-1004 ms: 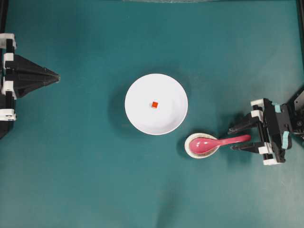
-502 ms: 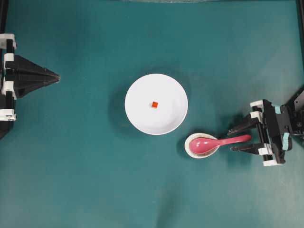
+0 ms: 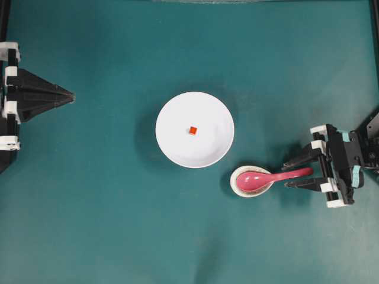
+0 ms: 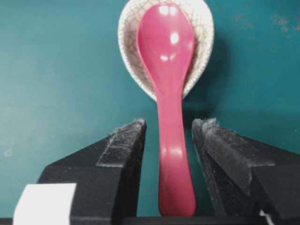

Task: Grip the spoon and scoop the red block from the bowl with right arm.
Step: 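Lower the right gripper and close it on the pink spoon handle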

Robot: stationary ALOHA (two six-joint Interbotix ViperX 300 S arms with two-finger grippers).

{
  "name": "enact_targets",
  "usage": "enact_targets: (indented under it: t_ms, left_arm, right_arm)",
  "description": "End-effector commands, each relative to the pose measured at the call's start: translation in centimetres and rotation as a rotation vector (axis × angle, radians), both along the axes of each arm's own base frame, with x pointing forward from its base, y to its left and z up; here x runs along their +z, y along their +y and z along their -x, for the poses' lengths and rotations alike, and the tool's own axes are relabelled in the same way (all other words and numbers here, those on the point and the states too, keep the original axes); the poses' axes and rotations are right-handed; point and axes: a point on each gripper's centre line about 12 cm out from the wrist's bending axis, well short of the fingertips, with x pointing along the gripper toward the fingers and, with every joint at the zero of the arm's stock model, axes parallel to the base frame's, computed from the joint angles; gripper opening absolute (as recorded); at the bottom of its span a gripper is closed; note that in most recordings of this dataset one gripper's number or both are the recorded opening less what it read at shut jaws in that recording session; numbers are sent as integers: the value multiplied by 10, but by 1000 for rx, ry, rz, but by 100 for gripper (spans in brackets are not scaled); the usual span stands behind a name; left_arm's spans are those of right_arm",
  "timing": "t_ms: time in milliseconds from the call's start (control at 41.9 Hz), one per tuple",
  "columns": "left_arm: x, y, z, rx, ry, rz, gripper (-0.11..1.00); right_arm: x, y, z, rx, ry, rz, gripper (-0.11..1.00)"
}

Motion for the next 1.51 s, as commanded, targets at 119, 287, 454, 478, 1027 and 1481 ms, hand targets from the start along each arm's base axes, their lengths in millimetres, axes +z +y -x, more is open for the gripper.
enact_targets:
  t_ms: [119, 287, 454, 478, 1027, 1481]
  left_arm:
    - [12, 1, -3, 4, -30, -8, 1]
    - [12, 1, -3, 4, -29, -7, 0]
    - [10, 1, -3, 4, -22, -7, 0]
    - [11, 1, -3, 4, -25, -7, 1]
    - [10, 1, -4, 4, -23, -5, 0]
    - [10, 1, -4, 4, -21, -5, 1]
  right_arm:
    - [6, 2, -6, -1, -32, -11, 44]
    - [7, 3, -7, 1, -43, -12, 39]
    - [7, 3, -8, 1, -43, -12, 34]
    - [8, 3, -8, 1, -44, -12, 33]
    - [11, 4, -11, 0, -49, -17, 26]
    - [12, 5, -11, 4, -56, -17, 38]
